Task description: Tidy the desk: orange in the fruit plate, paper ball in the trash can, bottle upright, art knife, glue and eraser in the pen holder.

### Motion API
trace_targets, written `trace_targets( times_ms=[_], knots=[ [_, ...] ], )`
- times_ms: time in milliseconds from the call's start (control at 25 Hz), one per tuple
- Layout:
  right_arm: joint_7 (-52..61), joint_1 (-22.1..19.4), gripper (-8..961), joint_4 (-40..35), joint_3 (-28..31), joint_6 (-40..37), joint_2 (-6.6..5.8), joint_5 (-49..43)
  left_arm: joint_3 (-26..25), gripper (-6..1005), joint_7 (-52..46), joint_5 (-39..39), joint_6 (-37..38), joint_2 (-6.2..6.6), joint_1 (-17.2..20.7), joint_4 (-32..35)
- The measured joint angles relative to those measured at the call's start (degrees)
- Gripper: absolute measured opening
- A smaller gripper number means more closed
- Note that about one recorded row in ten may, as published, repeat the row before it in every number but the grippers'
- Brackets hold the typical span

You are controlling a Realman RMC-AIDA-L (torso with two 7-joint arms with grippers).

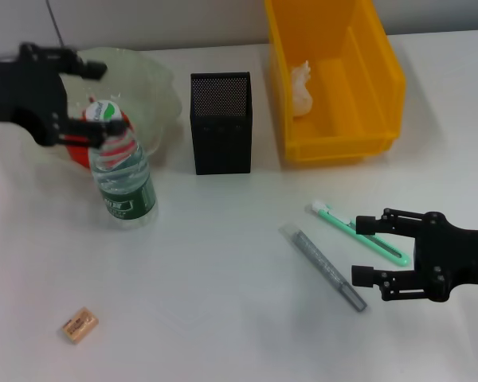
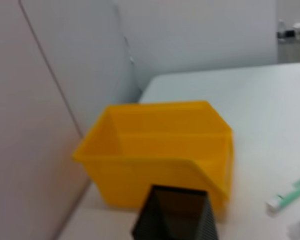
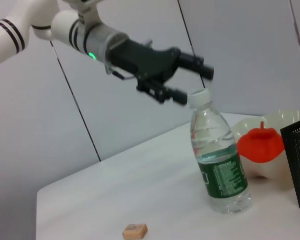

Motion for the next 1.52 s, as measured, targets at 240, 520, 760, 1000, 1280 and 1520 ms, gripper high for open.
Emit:
trace_targets(
  times_ms=[240, 520, 760, 1000, 1280, 1520],
  knots=[
    [0.0, -0.3, 842, 0.0, 0.0, -0.4, 0.00, 0.0, -2.2, 792, 0.4, -2.4, 0.0, 0.11, 0.4, 2.2],
    [0.1, -0.3, 842, -0.1, 0.3, -0.5, 0.00, 0.0, -1.9, 788, 0.4, -9.0, 3.0, 0.08, 3.1, 6.3],
    [0.2, -0.5, 843, -0.8, 0.6, -0.8, -0.11, 0.2, -0.6, 788, 2.0, -21.5, 9.9, 0.01, 6.7, 4.5],
    [0.2, -0.2, 843, -1.3, 1.9, -2.2, -0.69, 0.2, 4.3, 788, 9.4, -24.9, 9.7, -0.19, 8.9, -9.2],
    [1.0, 0.1, 843, -2.6, 1.7, -3.0, -1.54, 0.0, 5.9, 788, 19.8, -24.3, 9.1, -0.19, 10.1, -22.4],
    [2.2, 0.5, 843, -2.6, 1.5, -3.0, -2.08, 0.0, 9.9, 788, 23.6, -23.5, 5.2, -0.16, 11.1, -27.1]
  ],
)
